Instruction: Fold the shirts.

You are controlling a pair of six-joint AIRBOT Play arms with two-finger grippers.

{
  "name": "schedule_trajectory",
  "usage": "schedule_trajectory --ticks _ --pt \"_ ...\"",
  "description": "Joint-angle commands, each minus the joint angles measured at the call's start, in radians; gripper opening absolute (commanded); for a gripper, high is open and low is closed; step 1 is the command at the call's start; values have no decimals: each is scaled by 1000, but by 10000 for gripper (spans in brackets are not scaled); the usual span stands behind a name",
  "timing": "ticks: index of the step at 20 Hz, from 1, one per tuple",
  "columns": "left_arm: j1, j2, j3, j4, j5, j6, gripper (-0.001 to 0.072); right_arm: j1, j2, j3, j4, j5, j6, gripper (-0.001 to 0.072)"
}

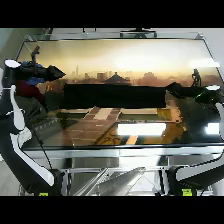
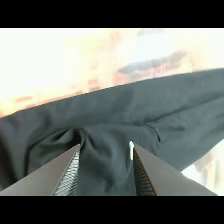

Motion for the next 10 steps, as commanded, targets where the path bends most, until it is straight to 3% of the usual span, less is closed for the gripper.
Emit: schedule_trajectory --ticks 1,10 --pt "49 51 -52 -4 -13 -55 340 -8 -49 55 -85 79 54 638" --pt "16 74 -55 -3 -137 -55 341 56 -218 191 -89 185 41 632"
